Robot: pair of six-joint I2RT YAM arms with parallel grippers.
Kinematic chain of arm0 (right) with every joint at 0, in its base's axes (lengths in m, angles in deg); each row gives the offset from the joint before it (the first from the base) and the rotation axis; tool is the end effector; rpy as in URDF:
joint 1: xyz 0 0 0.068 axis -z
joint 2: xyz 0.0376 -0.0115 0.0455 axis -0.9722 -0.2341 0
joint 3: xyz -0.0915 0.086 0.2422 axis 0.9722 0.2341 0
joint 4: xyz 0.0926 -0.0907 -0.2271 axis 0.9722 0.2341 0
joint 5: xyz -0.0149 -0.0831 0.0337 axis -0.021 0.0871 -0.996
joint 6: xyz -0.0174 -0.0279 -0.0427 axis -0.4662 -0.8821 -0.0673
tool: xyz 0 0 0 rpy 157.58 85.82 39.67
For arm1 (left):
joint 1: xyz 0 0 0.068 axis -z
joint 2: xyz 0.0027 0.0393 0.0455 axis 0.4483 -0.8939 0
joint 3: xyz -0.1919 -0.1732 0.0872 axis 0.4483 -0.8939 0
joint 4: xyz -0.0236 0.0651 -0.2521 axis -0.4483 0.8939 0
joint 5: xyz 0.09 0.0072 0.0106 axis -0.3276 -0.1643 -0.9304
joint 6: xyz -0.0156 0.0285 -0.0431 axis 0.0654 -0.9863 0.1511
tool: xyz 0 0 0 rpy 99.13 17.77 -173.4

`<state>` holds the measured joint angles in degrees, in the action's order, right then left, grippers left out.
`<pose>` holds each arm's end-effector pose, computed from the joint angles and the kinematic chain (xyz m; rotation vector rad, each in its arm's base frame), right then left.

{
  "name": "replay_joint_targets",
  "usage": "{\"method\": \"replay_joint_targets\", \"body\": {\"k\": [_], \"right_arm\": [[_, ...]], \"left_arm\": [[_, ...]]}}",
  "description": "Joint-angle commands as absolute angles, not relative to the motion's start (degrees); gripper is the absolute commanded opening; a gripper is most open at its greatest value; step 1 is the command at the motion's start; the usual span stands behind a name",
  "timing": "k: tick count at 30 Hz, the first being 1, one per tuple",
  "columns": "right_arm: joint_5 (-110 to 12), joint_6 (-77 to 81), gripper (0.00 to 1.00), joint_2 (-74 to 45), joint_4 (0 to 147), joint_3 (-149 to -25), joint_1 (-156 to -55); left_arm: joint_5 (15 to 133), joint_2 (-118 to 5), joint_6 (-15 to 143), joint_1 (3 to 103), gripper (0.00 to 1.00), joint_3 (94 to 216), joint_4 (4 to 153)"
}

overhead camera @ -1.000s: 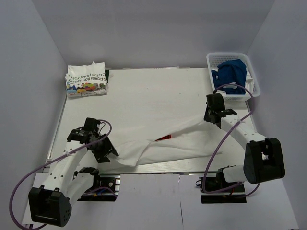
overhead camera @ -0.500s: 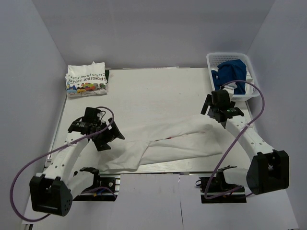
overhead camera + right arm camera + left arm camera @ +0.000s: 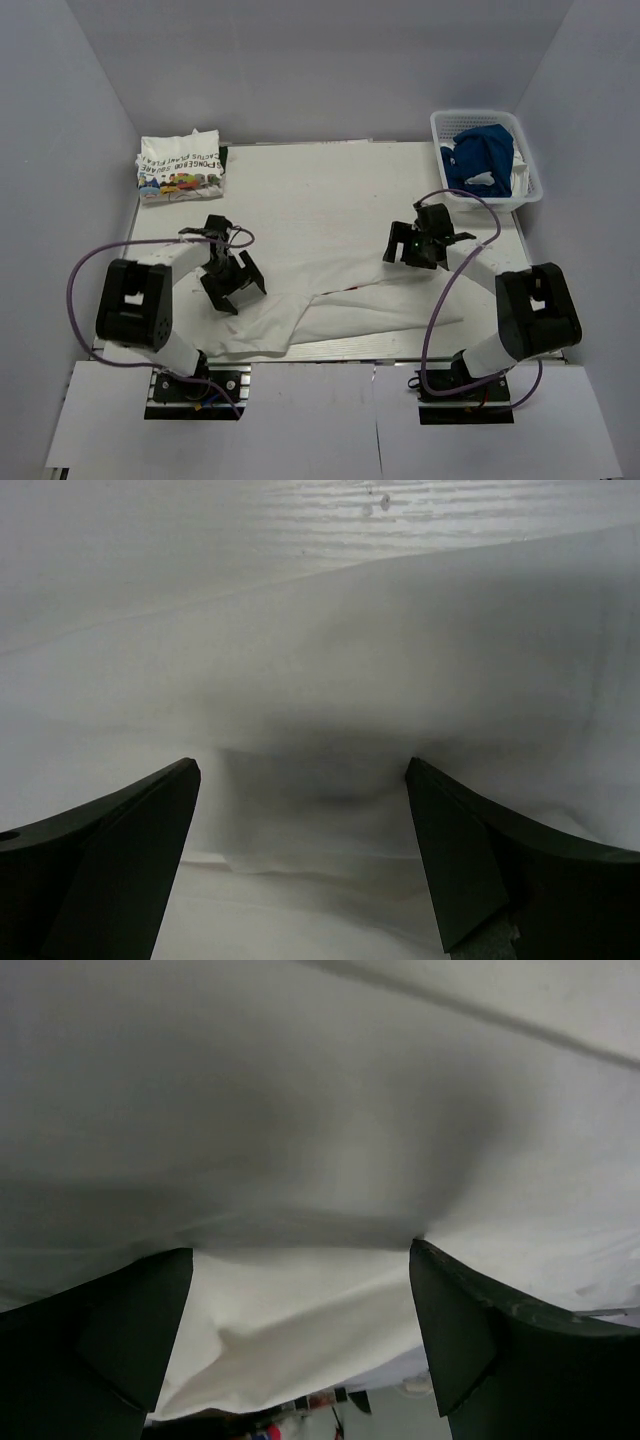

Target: Fold and stack the t-shirts

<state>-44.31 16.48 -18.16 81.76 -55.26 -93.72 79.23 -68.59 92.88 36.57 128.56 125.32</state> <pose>0.2773 0.0881 0.1779 0.0670 2.4717 0.3617 0.2335 -0.0494 0.1497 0.8017 -2.9617 0.3665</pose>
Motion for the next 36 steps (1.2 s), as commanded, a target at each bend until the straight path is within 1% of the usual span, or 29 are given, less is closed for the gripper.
{"method": "replay_joint_targets", "body": {"k": [1,2,3,4,5,6,7,8,9,10,11,12,13,14,15,16,17,18,19,20,21,22,26,29,31,34,35,36], "right_arm": [[-44.97,16.9,0.91,-20.7,80.19,-54.45,-93.16],[-44.97,18.37,0.91,-21.14,80.89,-53.4,-93.33],[-45.15,18.73,0.91,-21.41,81.5,-52.79,-93.51],[-45.67,18.91,0.91,-20.71,81.86,-51.21,-94.29],[-44.98,19.35,0.91,-20.1,83.95,-49.72,-95.0],[-42.8,19.53,0.91,-18.7,85.28,-49.35,-98.14],[-39.64,19.62,0.91,-17.03,89.64,-47.44,-99.47],[-39.0,20.4,0.91,-16.14,90.9,-46.72,-100.79],[-39.95,20.49,0.91,-15.09,91.87,-45.93,-105.42],[-40.66,21.37,0.91,-12.56,94.67,-44.79,-107.12],[-44.15,22.33,0.91,-11.66,95.48,-43.91,-109.05],[-45.31,22.6,0.91,-10.35,95.92,-43.47,-115.59],[-45.93,23.91,0.91,-9.38,96.45,-43.03,-118.36],[-50.47,23.57,0.91,-9.28,96.19,-42.85,-120.91],[-51.55,23.4,0.91,-9.02,95.93,-42.93,-129.29],[-52.0,22.53,0.91,-9.45,96.1,-43.72,-132.33],[-55.31,21.47,0.91,-10.07,96.71,-44.25,-137.49],[-55.61,21.11,0.91,-10.42,96.8,-44.69,-142.59],[-58.31,19.72,0.91,-10.51,95.93,-44.69,-144.64],[-60.16,19.01,0.91,-10.51,95.93,-44.95,-147.71],[-58.7,18.57,0.91,-10.16,96.71,-46.35,-150.18],[-58.51,17.26,0.91,-9.2,96.72,-46.62,-151.16],[-56.32,16.36,0.91,-8.75,93.56,-47.06,-152.22],[-54.83,15.05,0.91,-8.84,93.9,-48.38,-152.48],[-53.42,14.61,0.91,-7.35,94.08,-48.73,-152.4],[-46.58,14.43,0.91,-2.61,95.13,-50.14,-152.31],[-45.69,14.43,0.91,1.66,95.22,-50.32,-152.22],[-44.55,15.04,0.91,3.01,95.31,-50.49,-152.31]], "left_arm": [[71.63,-78.77,92.44,35.78,0.99,133.32,114.69],[70.14,-84.63,93.14,35.78,0.99,138.82,114.69],[66.82,-88.08,93.15,35.78,0.99,142.53,114.69],[66.09,-91.68,93.15,35.78,0.99,146.83,114.69],[66.09,-95.72,93.15,35.78,0.99,157.66,114.69],[66.09,-105.16,92.63,36.56,0.99,164.91,117.65],[66.78,-110.48,91.05,36.57,0.99,172.99,119.77],[66.79,-115.92,90.17,37.44,0.99,190.64,122.05],[68.96,-126.94,89.03,37.97,0.99,199.69,124.6],[70.99,-132.45,88.41,38.76,0.99,208.49,124.62],[72.66,-137.37,88.4,38.76,0.99,224.15,124.1],[77.98,-141.34,89.53,38.76,0.99,228.74,121.83],[80.21,-144.16,91.63,39.37,0.99,229.49,110.5],[84.41,-143.58,94.26,39.38,0.99,222.36,102.47],[85.93,-142.79,98.99,40.77,0.99,217.5,92.82],[85.95,-144.26,99.91,41.66,0.99,215.89,81.67],[84.9,-146.54,99.92,42.71,0.99,218.39,79.12],[83.59,-149.52,99.92,43.76,0.99,223.47,80.05],[83.58,-152.16,99.92,45.6,0.99,230.3,77.02],[82.79,-153.49,101.13,46.32,0.99,230.37,73.59],[81.57,-152.99,103.76,46.93,0.99,225.41,70.6],[80.08,-152.2,103.78,47.81,0.99,223.1,63.87],[78.21,-152.89,102.46,49.13,0.99,226.07,66.09],[75.94,-149.56,101.15,49.13,0.99,220.2,65.47],[73.39,-149.03,101.15,49.13,0.99,221.13,67.91],[69.97,-148.16,99.57,49.13,0.99,226.32,70.29],[68.13,-147.1,99.56,49.13,0.99,227.11,73.0],[64.54,-143.52,100.09,49.13,0.99,226.16,73.55]]}}
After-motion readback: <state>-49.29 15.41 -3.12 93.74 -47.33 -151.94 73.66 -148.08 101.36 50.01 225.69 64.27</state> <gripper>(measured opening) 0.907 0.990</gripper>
